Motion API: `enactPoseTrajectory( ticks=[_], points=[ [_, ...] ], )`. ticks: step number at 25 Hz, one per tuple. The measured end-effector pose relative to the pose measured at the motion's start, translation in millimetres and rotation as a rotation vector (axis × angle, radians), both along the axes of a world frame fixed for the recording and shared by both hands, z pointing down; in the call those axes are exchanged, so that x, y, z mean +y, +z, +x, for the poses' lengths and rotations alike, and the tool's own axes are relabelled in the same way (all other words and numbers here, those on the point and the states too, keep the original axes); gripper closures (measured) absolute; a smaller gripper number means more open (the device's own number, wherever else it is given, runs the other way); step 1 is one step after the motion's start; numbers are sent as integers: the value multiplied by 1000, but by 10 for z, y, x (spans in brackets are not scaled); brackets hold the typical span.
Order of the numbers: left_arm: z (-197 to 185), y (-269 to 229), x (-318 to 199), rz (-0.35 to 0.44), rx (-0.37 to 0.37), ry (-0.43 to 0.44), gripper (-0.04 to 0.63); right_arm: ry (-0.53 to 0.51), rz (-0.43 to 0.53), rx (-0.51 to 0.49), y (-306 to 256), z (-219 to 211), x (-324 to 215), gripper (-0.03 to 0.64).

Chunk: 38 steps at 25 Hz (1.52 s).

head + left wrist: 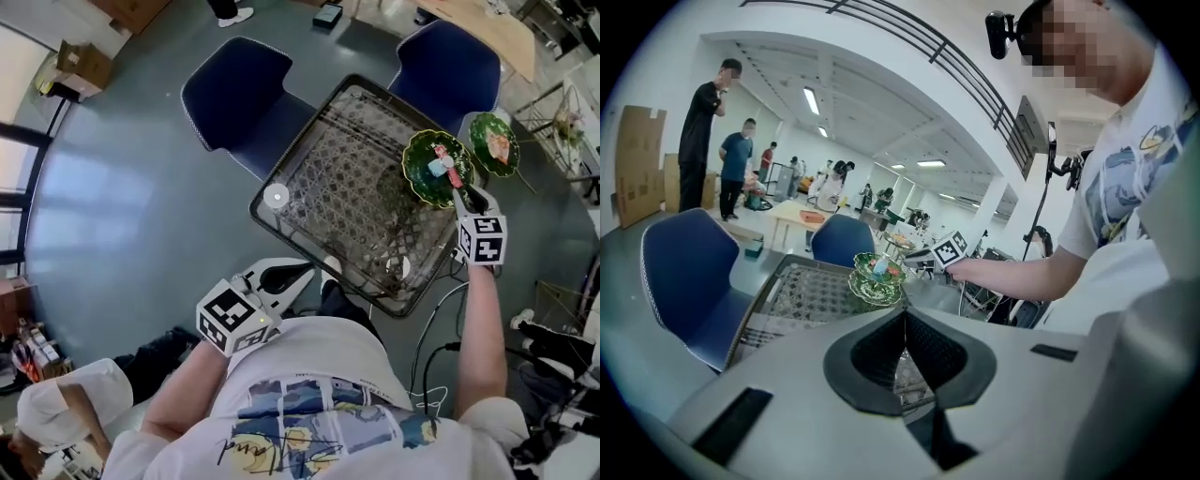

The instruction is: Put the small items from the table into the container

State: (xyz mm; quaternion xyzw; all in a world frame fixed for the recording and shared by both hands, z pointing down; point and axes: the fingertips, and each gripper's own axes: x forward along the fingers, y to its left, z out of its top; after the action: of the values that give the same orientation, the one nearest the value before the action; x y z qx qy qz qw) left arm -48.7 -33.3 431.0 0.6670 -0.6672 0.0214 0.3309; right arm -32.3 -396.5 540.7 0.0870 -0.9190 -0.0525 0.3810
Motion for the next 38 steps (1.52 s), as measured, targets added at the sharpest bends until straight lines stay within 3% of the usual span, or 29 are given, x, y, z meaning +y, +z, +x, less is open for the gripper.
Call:
enactPoseTrajectory(
  ticks=[5,12,17,21,24,29,38],
  points=[
    [61,3,50,28,-2,99,586,-37,-96,-4,58,280,892,509],
    [154,-33,452,74,-16,257,586,-50,-208,-4,206,612,2406,578],
    [231,52,1008,50,-19,280,586,-81,-256,-36,178,631,3345,597],
    [290,74,1291,69,-15,399,586,12,-270,-86,71,761,3885,604],
    [432,59,1603,72,0,416,586,11,-286,-101,-68,874,4303,607],
    [573,76,1852,68,5,480,586,50,-303,-138,-215,1038,4774,607],
    [929,32,1862,86,19,536,586,9,-288,-129,-374,1198,5132,607]
  ],
)
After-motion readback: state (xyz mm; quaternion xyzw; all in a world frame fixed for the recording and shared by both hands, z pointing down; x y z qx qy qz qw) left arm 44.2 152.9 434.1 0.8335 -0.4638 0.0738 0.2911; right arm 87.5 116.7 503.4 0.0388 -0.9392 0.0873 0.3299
